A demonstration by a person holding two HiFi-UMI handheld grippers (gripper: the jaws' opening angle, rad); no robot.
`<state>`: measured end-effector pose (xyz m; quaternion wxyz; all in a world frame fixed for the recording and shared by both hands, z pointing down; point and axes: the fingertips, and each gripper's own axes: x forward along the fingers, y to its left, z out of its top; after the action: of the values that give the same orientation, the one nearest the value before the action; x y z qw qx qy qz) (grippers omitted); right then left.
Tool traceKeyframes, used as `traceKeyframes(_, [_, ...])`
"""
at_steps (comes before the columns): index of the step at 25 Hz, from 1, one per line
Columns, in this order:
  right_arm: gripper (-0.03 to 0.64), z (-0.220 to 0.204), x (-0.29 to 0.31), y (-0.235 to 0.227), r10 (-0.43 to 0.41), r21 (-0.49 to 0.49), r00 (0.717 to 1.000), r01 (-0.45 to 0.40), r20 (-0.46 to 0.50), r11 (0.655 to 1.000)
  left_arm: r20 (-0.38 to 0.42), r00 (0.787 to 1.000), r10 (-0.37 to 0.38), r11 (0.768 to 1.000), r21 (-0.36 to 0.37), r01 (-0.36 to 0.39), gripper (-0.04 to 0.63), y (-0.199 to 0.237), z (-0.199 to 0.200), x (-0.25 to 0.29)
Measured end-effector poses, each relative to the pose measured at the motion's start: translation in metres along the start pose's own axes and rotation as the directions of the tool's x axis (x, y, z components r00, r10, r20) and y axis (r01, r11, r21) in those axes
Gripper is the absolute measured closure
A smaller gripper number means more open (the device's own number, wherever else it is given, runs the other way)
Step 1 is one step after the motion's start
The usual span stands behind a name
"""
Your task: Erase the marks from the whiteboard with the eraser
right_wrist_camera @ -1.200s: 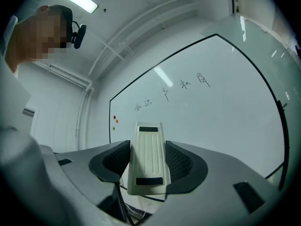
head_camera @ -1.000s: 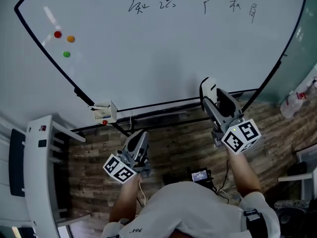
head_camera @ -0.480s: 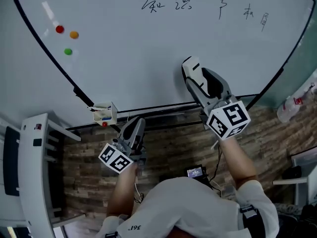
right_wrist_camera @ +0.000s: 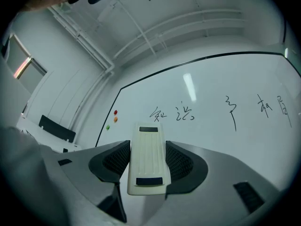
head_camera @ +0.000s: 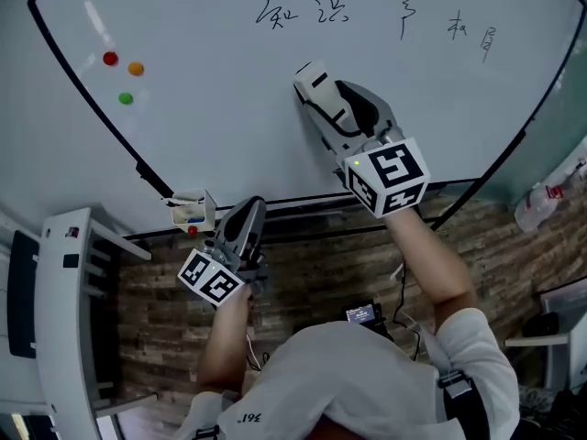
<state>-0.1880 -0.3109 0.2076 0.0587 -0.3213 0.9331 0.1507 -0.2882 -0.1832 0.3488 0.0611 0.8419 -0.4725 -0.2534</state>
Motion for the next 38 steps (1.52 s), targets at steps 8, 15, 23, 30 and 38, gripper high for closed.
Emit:
traceKeyframes(8, [0.365, 0.023, 0.041, 0.013, 0.002, -0.149, 1.000, 0.001, 0.014, 0.989, 0.031, 0.999, -0.015, 0.999, 0.046, 0.013, 0.589, 0.005, 0.029, 0.017])
traceKeyframes(15, [0.365, 0.063, 0.079, 0.012, -0.068, -0.219, 0.996, 0.081, 0.064, 0.972, 0.024, 0.999, -0.038, 0.997, 0.069, 0.037, 0.589, 0.005, 0.039, 0.019])
traceKeyframes(23, [0.365, 0.092, 0.116, 0.017, -0.146, -0.229, 0.985, 0.164, 0.093, 0.960, 0.017, 0.999, -0.033, 0.997, 0.067, 0.032, 0.588, 0.009, 0.038, 0.011])
traceKeyframes(30, [0.365, 0.088, 0.124, 0.014, -0.242, -0.289, 0.966, 0.257, 0.088, 0.922, 0.012, 1.000, -0.026, 0.997, 0.070, 0.025, 0.589, 0.012, 0.037, 0.010])
traceKeyframes(38, [0.365, 0.086, 0.127, 0.013, -0.313, -0.345, 0.946, 0.322, 0.081, 0.882, 0.004, 0.999, -0.037, 0.998, 0.058, 0.037, 0.589, 0.007, 0.031, 0.015])
